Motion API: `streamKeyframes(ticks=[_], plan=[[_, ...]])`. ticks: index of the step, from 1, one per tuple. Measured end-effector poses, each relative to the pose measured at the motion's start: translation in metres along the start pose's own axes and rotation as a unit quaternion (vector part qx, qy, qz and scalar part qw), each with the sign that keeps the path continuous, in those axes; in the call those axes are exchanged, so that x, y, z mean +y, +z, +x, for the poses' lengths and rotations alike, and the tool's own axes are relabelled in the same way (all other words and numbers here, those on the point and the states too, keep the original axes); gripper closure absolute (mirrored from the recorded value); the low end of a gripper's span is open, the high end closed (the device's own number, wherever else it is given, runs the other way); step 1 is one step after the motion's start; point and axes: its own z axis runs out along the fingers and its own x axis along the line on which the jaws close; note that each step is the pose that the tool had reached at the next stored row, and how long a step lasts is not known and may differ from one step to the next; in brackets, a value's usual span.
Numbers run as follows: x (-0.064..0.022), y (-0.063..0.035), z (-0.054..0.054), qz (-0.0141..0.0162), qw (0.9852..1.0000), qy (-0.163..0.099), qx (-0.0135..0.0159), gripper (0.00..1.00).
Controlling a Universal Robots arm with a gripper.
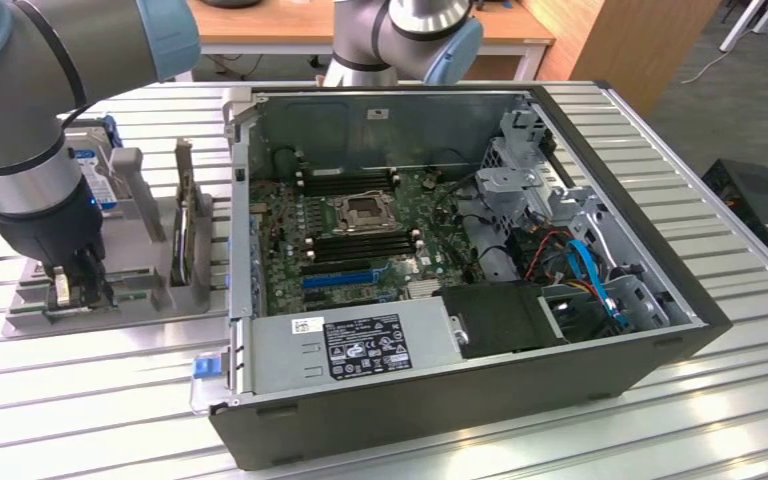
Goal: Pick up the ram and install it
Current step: 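Pick up the ram and move it above insertion slot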
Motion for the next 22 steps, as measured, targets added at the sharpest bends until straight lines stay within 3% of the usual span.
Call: streamKeyframes(ticks=[16, 22], plan=[[0.0, -0.0001, 0.0, 0.0001, 1.0, 0.0, -0.0001, 0.87], [0.0002, -0.0052, -0.0001, 0.0, 1.0, 0.0, 0.0, 0.87]])
